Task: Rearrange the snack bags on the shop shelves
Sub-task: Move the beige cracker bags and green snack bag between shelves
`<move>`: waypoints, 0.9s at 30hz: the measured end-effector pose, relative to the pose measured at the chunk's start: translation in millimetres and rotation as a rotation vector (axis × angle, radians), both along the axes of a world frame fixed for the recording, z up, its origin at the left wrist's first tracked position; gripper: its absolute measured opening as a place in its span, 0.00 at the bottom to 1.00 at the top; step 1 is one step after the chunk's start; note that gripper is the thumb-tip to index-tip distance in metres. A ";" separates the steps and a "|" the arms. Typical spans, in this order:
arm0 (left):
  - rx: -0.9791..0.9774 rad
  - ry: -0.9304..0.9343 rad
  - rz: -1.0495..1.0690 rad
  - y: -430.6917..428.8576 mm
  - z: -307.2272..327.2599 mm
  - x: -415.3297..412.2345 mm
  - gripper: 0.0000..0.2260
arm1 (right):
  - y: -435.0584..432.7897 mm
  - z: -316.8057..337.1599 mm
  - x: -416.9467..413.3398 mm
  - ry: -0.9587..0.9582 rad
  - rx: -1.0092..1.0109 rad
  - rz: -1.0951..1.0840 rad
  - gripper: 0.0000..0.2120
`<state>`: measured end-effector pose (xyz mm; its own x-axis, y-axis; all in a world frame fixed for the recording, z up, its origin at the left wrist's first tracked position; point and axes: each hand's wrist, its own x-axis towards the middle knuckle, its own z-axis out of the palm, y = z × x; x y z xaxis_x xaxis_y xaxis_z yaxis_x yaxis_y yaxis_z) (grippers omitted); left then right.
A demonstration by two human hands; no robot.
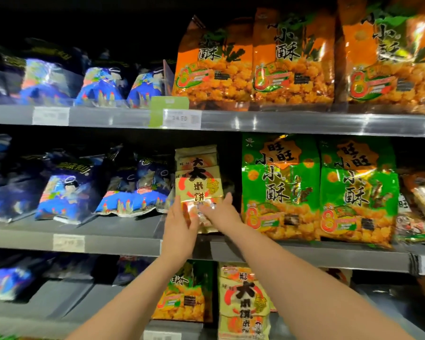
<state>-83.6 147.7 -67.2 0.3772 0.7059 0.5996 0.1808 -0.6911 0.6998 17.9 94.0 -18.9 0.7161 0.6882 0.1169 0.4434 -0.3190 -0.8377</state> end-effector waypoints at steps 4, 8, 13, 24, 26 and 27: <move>-0.056 0.018 -0.014 -3.0 -2.8 -4.4 0.28 | -1.7 5.8 -2.5 0.044 0.125 -0.105 0.48; -0.078 0.001 -0.022 -1.7 -3.9 -5.3 0.28 | -1.5 7.8 -4.2 0.171 0.167 -0.101 0.48; -0.088 0.002 -0.035 -3.5 -1.6 -7.3 0.28 | -1.2 6.8 -9.9 0.226 0.270 -0.066 0.37; -0.291 -0.147 -0.092 3.0 14.8 2.5 0.18 | -40.8 5.8 -5.9 0.308 0.631 -0.012 0.32; -0.310 -0.125 -0.050 2.7 18.7 10.6 0.12 | -49.3 7.5 -1.2 0.304 0.641 -0.018 0.35; -0.310 -0.098 -0.019 2.7 21.6 15.3 0.13 | -54.4 7.8 1.3 0.285 0.636 -0.021 0.33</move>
